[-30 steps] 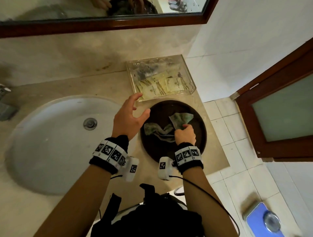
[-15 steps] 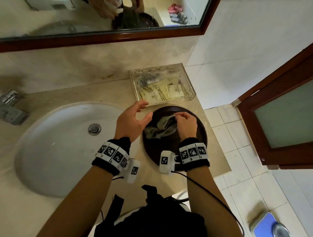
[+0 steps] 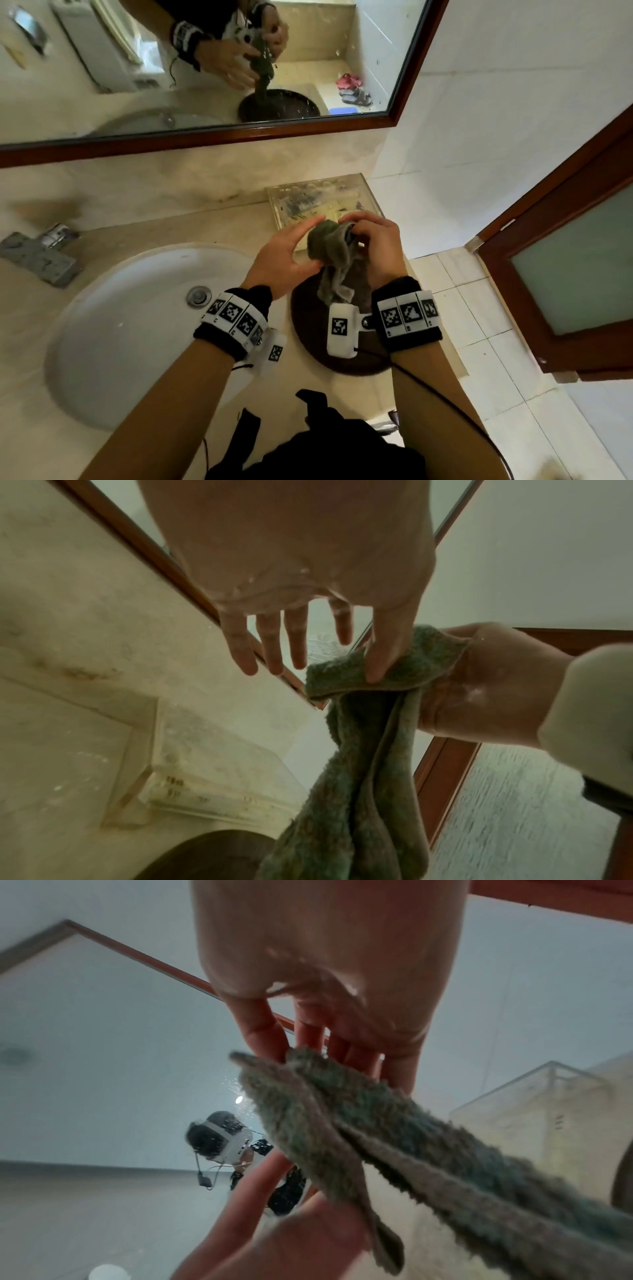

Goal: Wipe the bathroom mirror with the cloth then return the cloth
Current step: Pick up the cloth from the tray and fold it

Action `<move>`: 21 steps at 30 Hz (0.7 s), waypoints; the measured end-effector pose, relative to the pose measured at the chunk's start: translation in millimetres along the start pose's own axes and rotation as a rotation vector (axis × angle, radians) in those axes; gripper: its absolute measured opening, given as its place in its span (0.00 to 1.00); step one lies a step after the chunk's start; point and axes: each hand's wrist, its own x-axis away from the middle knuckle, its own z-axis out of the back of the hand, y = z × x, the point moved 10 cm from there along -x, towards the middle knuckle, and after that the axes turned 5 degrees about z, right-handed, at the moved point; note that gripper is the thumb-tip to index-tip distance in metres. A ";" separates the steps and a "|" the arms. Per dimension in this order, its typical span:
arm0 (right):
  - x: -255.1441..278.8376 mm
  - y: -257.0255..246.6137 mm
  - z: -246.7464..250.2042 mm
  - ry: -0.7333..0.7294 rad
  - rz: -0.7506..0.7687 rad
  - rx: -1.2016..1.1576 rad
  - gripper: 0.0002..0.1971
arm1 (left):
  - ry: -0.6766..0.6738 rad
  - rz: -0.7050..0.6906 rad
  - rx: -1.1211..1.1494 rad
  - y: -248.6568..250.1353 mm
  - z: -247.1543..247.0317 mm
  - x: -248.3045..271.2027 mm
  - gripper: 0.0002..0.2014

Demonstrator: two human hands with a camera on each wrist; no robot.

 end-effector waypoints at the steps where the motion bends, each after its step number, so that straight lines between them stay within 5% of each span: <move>1: -0.7 -4.8 -2.6 -0.011 0.013 -0.010 0.11 | -0.028 -0.028 -0.020 4.2 -1.6 -1.9 0.38; 5: -2.3 -18.7 -11.7 -0.063 0.010 -0.112 0.10 | -0.081 -0.083 -0.047 14.8 -0.7 -3.6 0.41; 12: -1.2 -47.1 -15.8 -0.111 0.097 -0.099 0.11 | 0.124 -0.050 0.038 39.1 36.7 0.6 0.18; 21: -5.4 -63.5 -26.2 -0.197 0.178 -0.122 0.17 | 0.257 -0.091 -0.068 99.3 94.7 -12.3 0.08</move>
